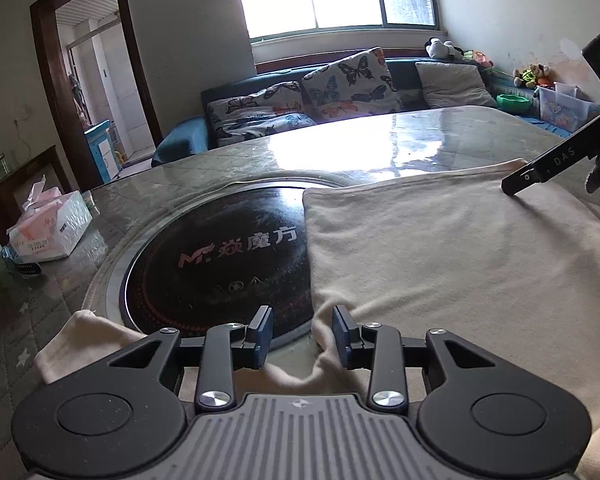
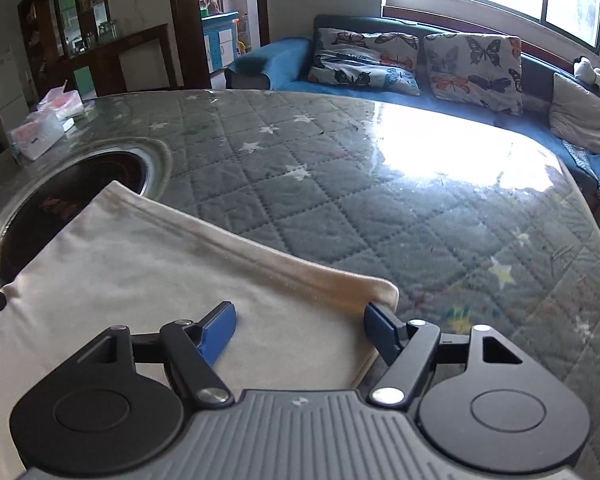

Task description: Fold clothes

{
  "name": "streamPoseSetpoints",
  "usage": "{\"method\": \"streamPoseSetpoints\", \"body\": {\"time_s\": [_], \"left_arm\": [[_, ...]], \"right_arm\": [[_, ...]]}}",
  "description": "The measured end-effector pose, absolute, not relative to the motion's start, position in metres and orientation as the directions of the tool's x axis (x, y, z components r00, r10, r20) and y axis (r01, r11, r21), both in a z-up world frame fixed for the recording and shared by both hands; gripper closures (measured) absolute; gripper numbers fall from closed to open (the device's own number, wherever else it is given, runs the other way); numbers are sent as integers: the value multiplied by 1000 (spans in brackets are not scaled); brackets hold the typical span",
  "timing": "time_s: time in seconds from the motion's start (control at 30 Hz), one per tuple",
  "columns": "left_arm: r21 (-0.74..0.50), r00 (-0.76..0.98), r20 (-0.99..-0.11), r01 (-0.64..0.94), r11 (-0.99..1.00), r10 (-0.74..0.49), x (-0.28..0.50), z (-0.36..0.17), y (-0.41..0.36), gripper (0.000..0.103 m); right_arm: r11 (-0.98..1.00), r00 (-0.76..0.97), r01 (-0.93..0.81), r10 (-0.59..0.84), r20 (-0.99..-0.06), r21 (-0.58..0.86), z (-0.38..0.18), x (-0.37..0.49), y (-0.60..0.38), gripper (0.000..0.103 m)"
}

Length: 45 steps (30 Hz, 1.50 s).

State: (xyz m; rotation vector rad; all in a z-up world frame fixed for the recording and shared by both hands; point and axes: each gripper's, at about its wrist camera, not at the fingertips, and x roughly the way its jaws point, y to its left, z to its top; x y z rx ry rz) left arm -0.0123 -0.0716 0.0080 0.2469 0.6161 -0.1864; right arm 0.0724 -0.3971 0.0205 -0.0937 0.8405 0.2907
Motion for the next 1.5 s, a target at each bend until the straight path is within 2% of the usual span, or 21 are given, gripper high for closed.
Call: {"method": "streamPoseSetpoints", "body": {"time_s": [0.3,0.43,0.73,0.97,1.13,1.2,1.33,1.43,1.5], "left_arm": [[168,810,-583,199,965,-65,0,5,-63,44],[164,825,-562,187,969,-64,-10,10,-56,40],[183,834,-551,167,969,-40,-34,19,-53,33],[178,846,-523,225,958,-102,-61,29,-73,14],[211,845,-513,290,933,-147,-81,28,-93,10],[222,843,-513,311,924,-161,-87,26,-100,9],[229,834,-521,340,912,-181,-92,23,-111,9],[232,831,-520,360,904,-197,-92,24,-119,9],[233,831,-514,377,896,-216,-94,26,-125,8]], "right_arm": [[969,645,-245,166,-746,4,20,101,-400,30],[966,644,-257,170,-746,-1,23,99,-397,32],[927,637,-372,215,-741,-52,45,40,-378,27],[876,625,-474,262,-735,-91,49,-26,-356,21],[831,619,-542,290,-730,-129,48,-73,-341,21],[812,619,-565,300,-726,-147,46,-95,-336,14],[780,625,-591,283,-728,-205,36,-122,-328,14],[781,652,-578,266,-710,-238,33,-136,-329,14],[810,665,-548,271,-696,-209,39,-141,-339,13]]}}
